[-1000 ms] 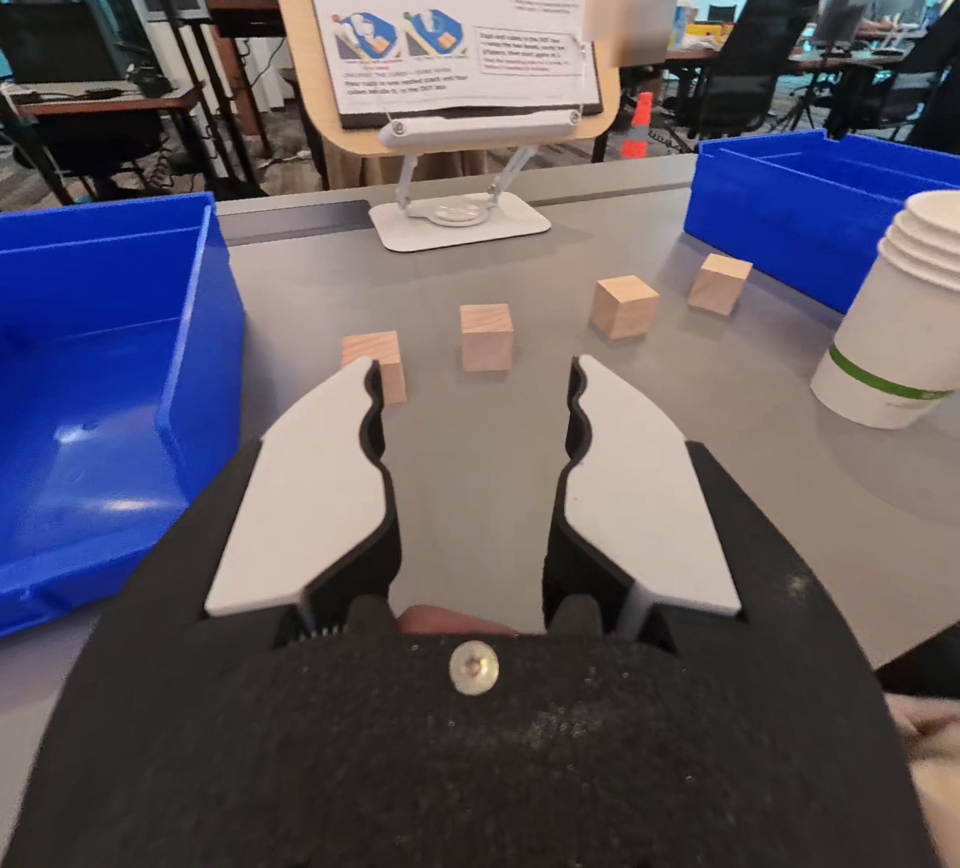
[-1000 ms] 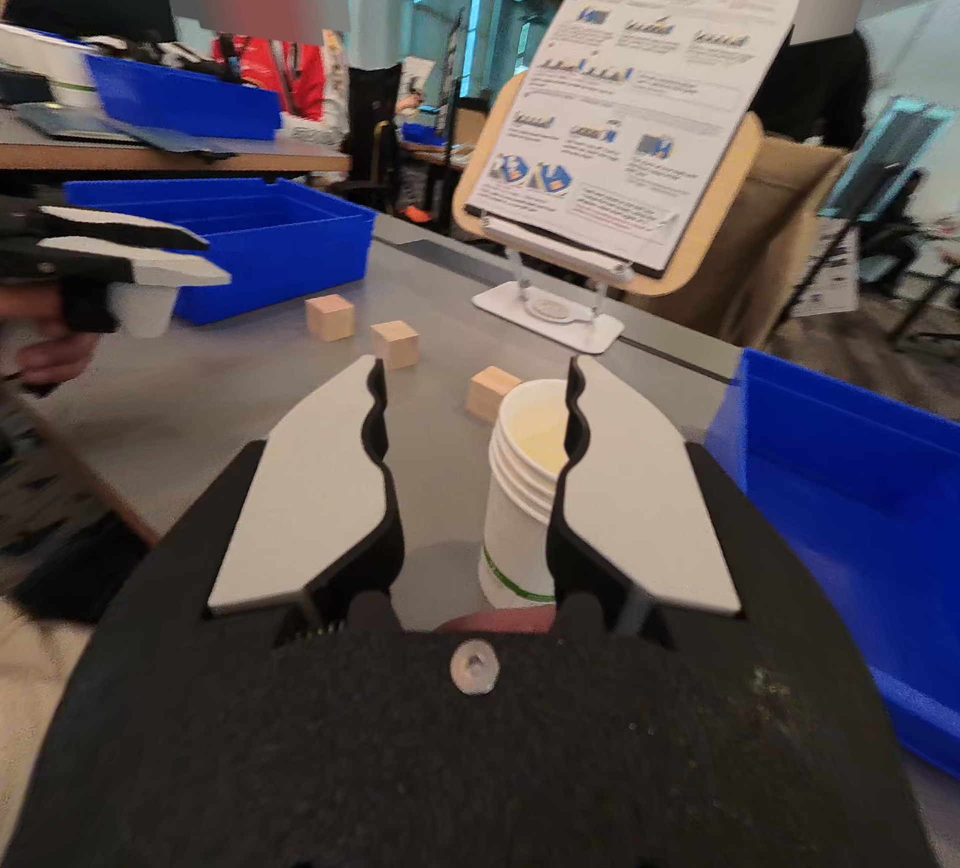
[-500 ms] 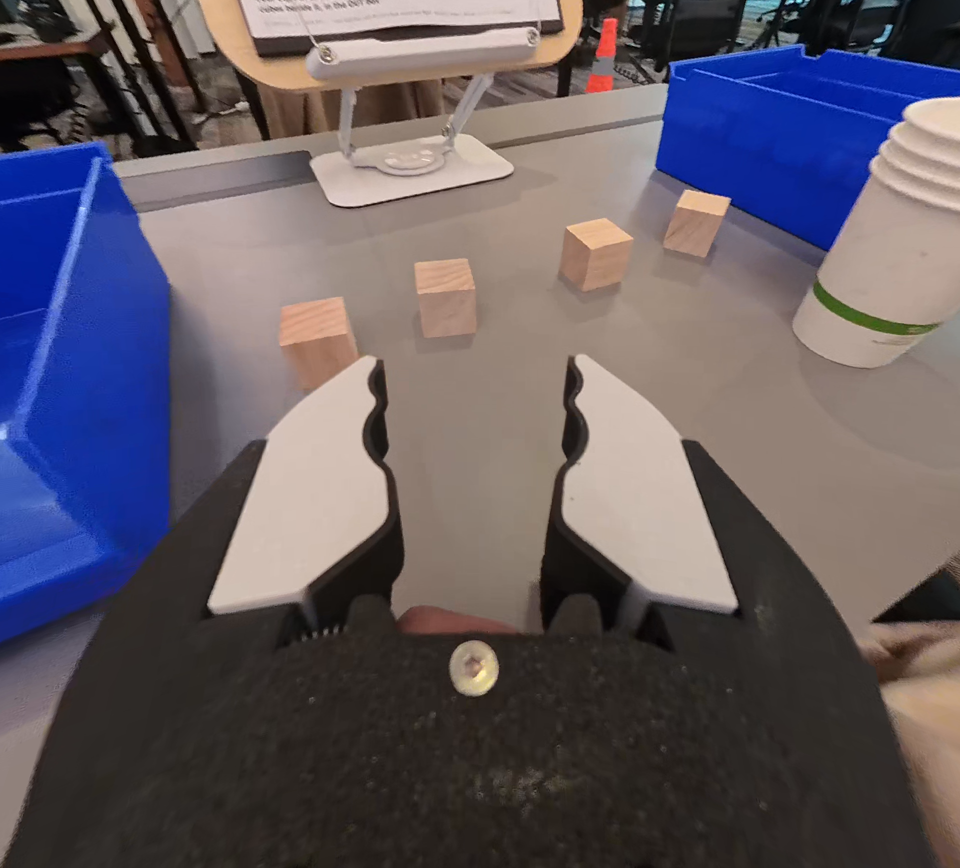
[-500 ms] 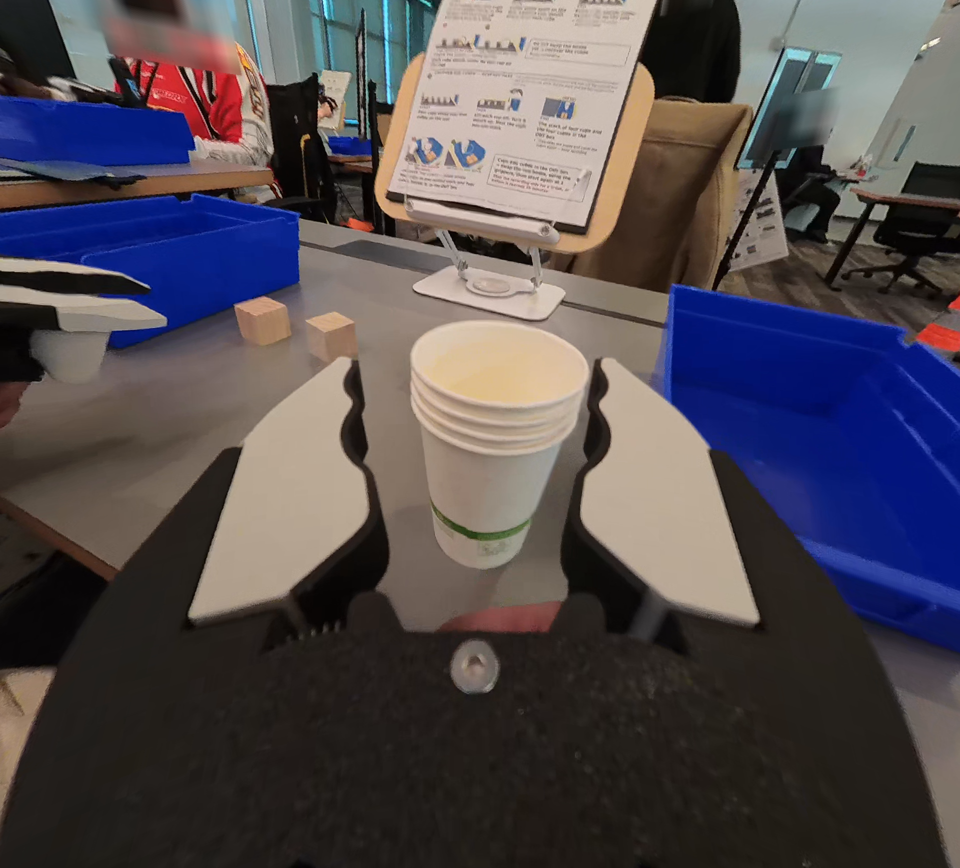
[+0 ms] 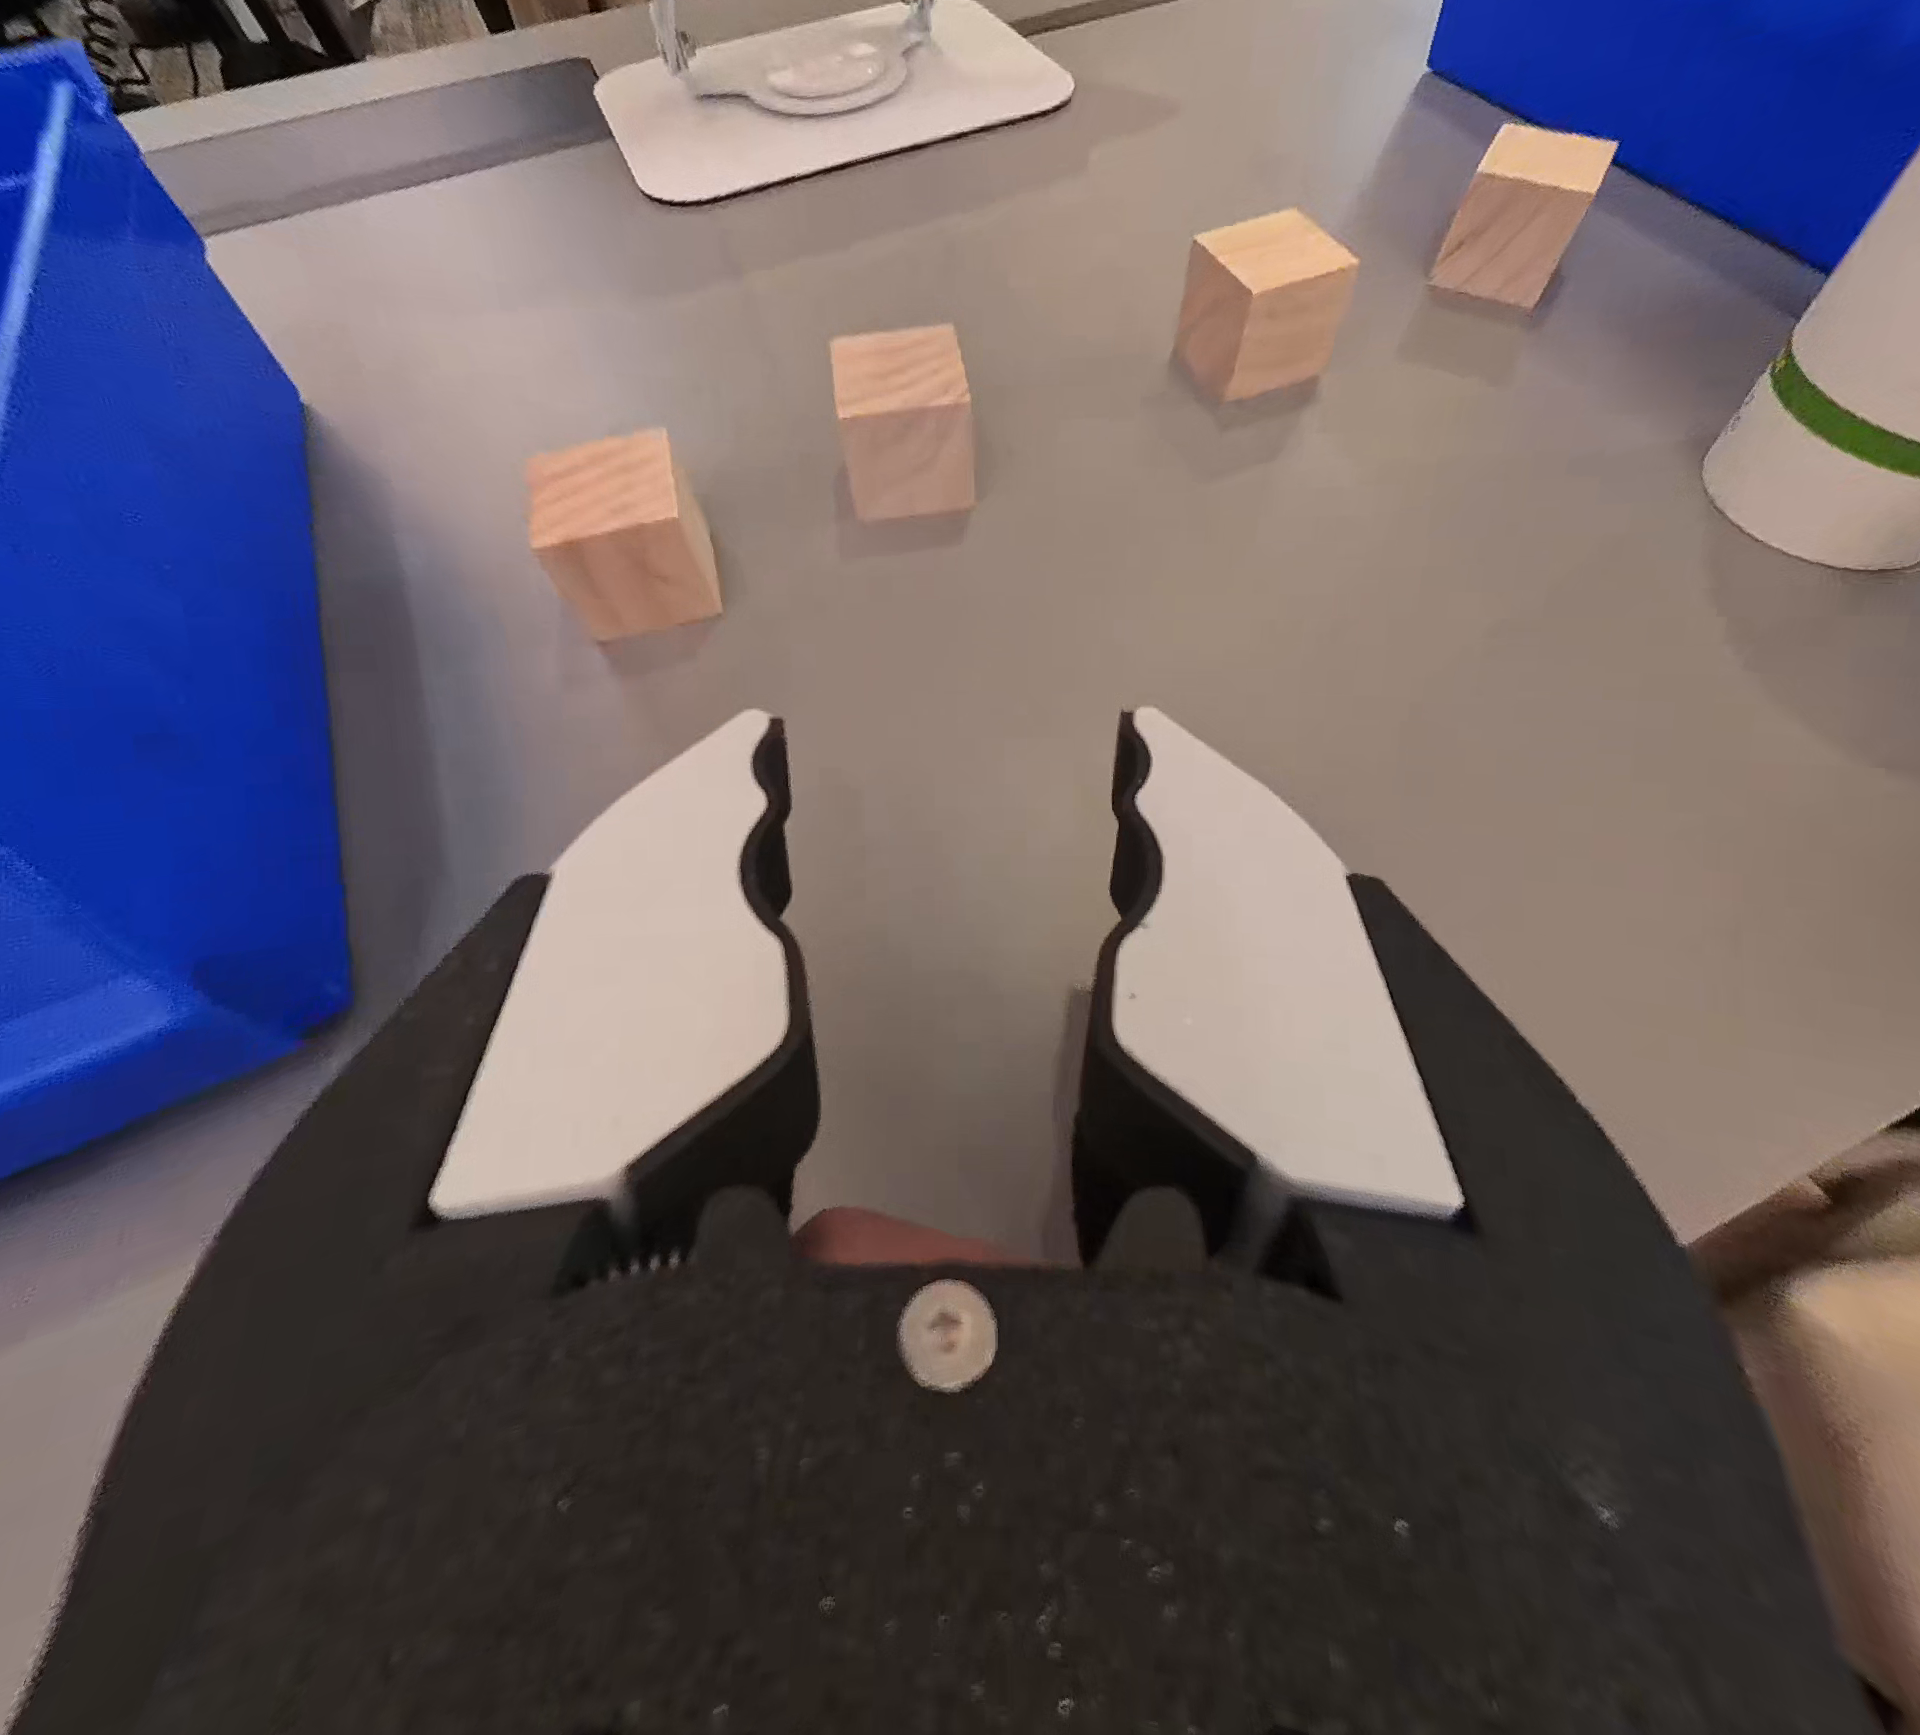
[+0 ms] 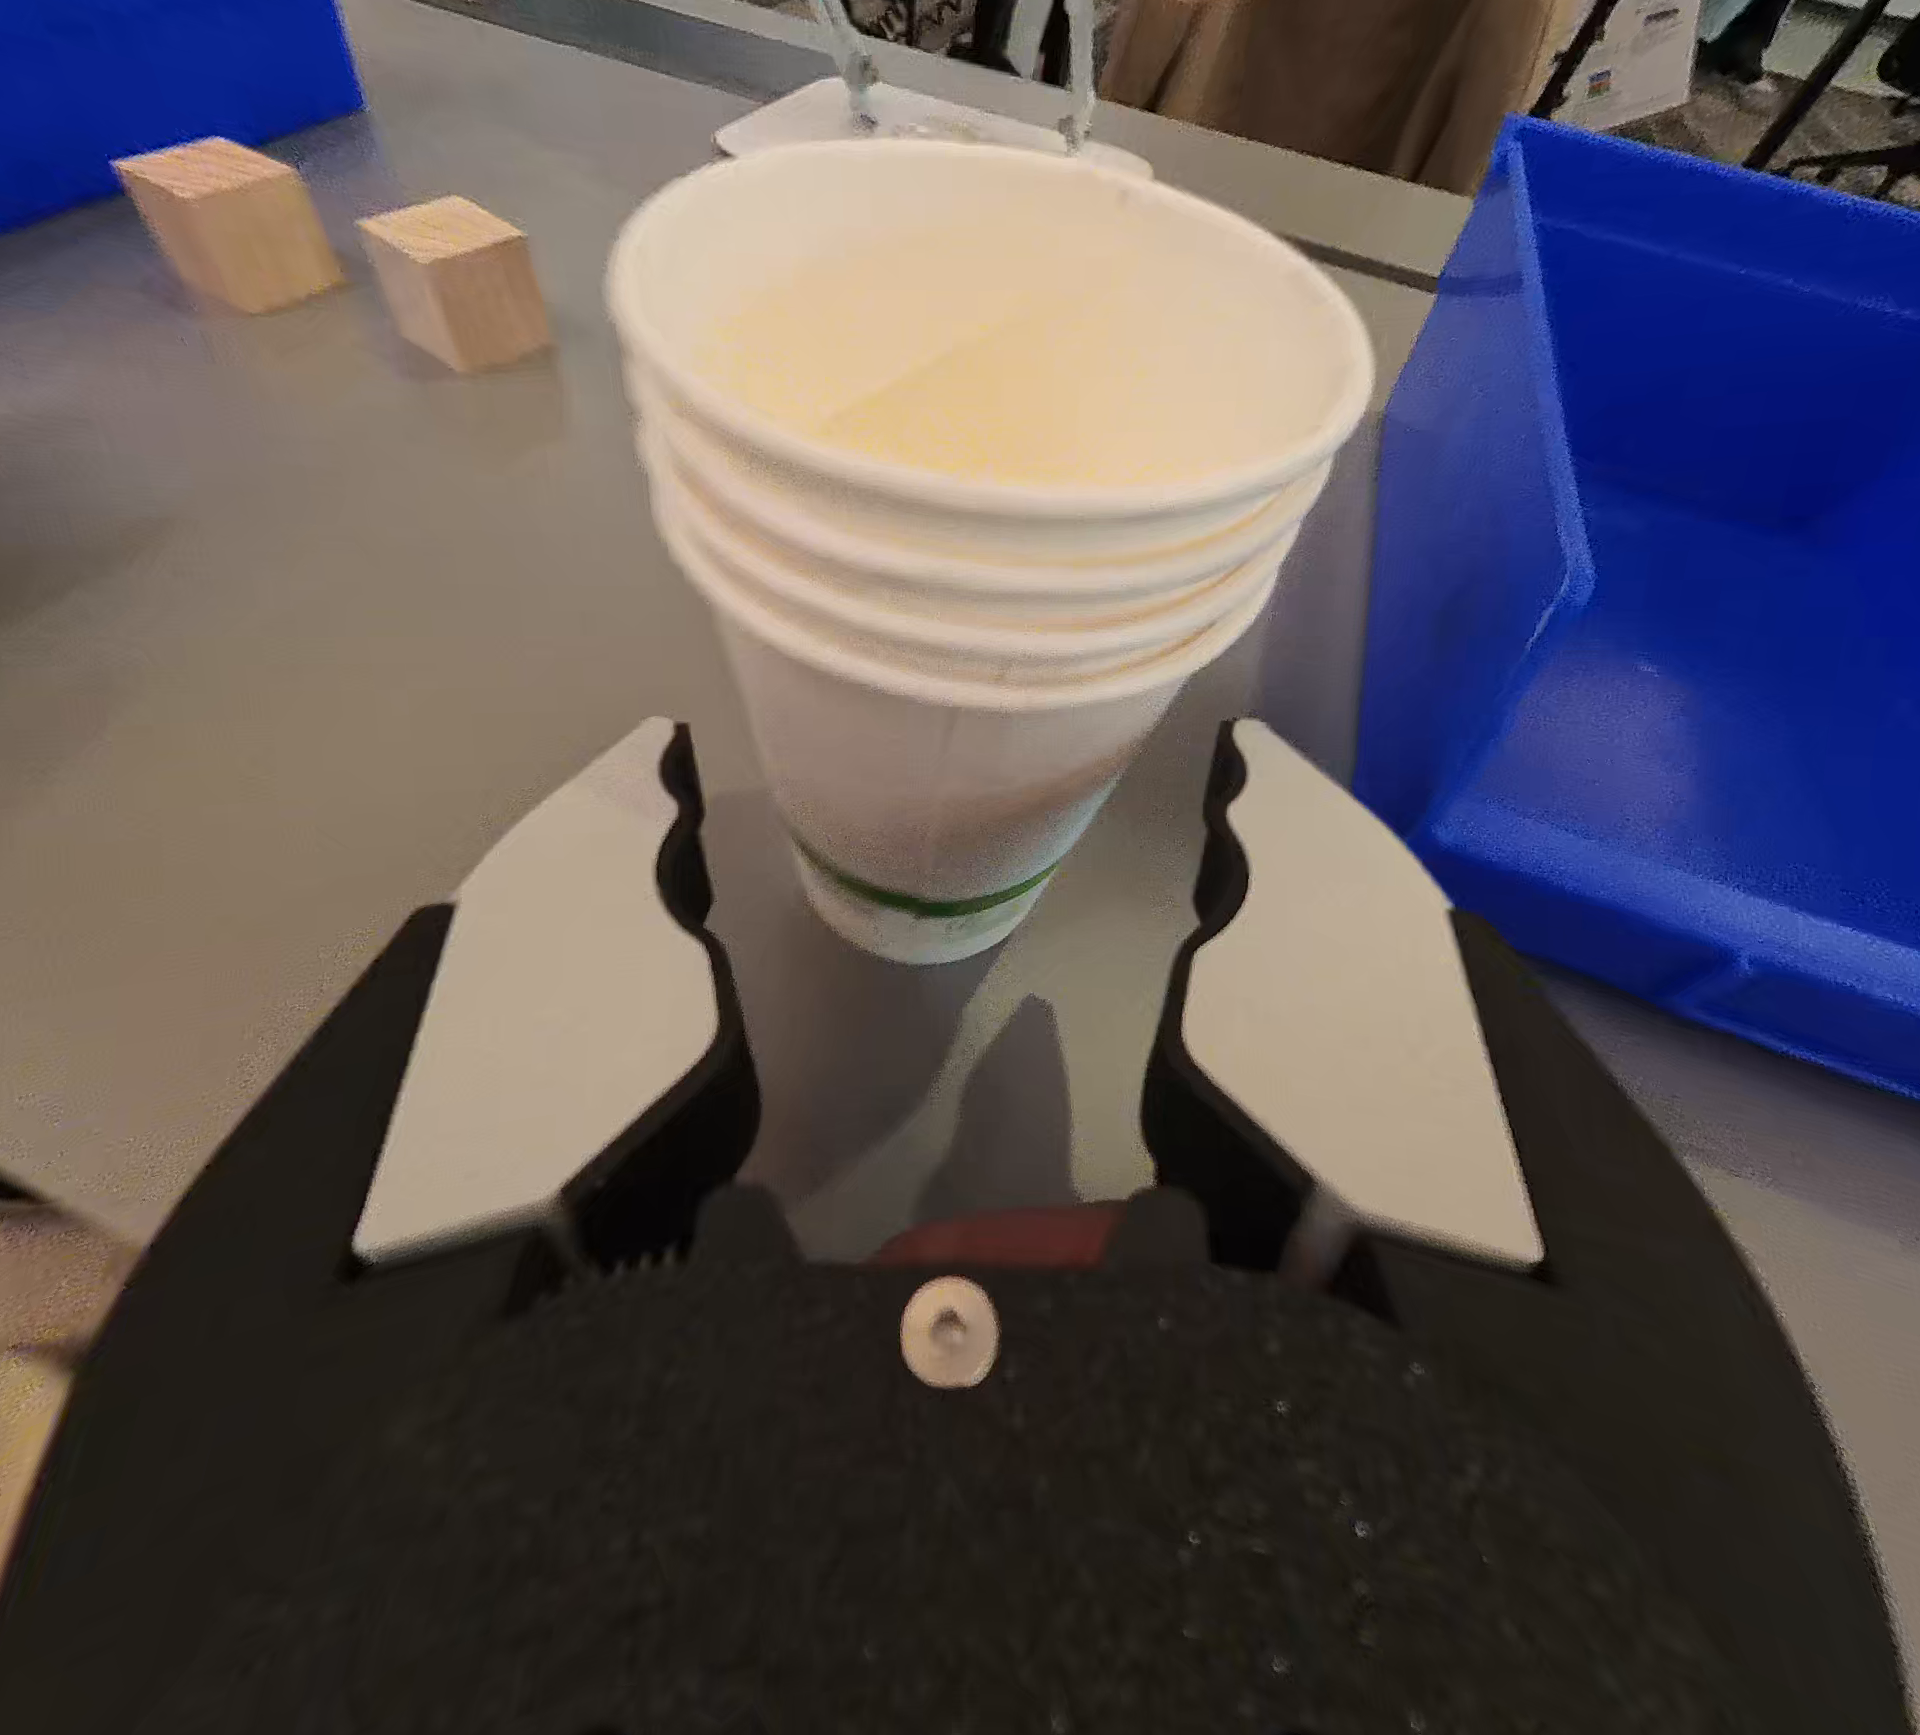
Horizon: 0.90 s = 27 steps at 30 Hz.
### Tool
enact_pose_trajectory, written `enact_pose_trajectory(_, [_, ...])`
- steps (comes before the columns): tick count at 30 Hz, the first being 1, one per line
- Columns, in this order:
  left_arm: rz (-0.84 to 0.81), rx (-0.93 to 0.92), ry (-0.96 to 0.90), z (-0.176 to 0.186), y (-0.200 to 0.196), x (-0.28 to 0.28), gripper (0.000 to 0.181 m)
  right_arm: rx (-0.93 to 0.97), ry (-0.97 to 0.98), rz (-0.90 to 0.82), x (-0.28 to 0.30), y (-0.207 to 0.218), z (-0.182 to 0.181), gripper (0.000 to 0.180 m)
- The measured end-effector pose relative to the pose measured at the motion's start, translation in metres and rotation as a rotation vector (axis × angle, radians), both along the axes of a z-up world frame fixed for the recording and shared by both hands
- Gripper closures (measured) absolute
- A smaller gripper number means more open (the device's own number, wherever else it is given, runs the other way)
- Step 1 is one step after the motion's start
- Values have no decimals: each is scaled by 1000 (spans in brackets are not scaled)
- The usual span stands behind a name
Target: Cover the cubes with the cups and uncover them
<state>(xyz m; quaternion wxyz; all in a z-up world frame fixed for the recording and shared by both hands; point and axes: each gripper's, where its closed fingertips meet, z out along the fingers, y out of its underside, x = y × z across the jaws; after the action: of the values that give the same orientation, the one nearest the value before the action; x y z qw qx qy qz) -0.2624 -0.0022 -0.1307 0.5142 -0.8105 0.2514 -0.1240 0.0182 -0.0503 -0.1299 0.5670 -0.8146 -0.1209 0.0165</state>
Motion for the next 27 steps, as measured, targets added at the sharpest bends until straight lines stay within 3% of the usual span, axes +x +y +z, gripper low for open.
enact_pose_trajectory(5, [-9,27,24,4,1,-3,119,-76,134,75,-7,29,-6,76])
enact_pose_trajectory(9, [3,26,59,-1,4,-6,118,-53,144,95,-13,43,-2,85])
enact_pose_trajectory(15, [3,18,75,-5,6,-8,118,53,183,103,-13,23,25,87])
enact_pose_trajectory(18, [-5,16,74,-5,6,-6,118,137,189,81,0,3,56,87])
enact_pose_trajectory(22, [-24,21,85,-6,2,-3,118,300,139,-28,56,-13,129,87])
enact_pose_trajectory(25, [-42,25,87,-5,1,1,118,353,129,-106,113,5,174,87])
enact_pose_trajectory(27, [-52,25,90,-5,0,4,118,347,97,-161,152,37,184,87])
